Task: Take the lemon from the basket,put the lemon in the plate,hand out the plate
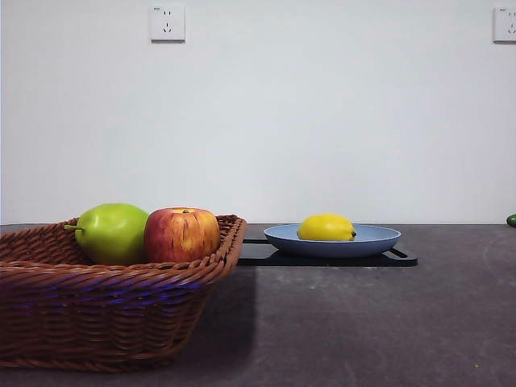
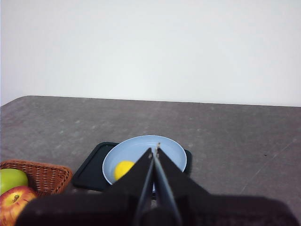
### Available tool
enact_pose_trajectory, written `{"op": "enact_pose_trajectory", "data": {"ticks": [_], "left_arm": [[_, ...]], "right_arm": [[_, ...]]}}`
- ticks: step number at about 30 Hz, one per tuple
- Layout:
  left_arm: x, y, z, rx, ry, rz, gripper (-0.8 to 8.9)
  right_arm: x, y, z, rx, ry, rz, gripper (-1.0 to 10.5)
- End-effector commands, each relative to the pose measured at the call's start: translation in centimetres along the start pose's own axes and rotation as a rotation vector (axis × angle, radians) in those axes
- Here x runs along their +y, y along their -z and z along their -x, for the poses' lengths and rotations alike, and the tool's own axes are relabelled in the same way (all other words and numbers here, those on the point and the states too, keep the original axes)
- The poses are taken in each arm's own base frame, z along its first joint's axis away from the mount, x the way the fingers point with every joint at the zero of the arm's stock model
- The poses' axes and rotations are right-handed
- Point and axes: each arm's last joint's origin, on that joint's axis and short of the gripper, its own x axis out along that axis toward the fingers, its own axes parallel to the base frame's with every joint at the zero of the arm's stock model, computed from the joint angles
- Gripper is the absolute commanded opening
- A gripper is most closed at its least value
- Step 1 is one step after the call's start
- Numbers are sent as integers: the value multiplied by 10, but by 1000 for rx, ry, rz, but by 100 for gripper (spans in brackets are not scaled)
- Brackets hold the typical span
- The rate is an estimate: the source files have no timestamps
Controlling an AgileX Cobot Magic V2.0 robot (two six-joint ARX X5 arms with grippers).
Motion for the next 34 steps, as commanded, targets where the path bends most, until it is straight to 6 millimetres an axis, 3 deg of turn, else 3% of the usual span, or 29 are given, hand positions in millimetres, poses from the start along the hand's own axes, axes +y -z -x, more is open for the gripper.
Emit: {"op": "enact_pose_trajectory", "data": {"ticks": [1,9,17,28,34], "left_arm": [[0,3,-1,6,-2,9,8],[0,3,-1,5,-2,9,8],[0,3,-1,5,-2,9,8],[0,3,-1,5,-2,9,8],[0,3,-1,5,-2,9,8]], "right_arm": [[0,-3,1,-16,-3,-15,4],[0,-3,1,-16,-1,-1,4],[-6,4,10,-4,33,156,4],[-30,84,2,44,83,118,4],[-34,113,-5,3,112,120,4]]}}
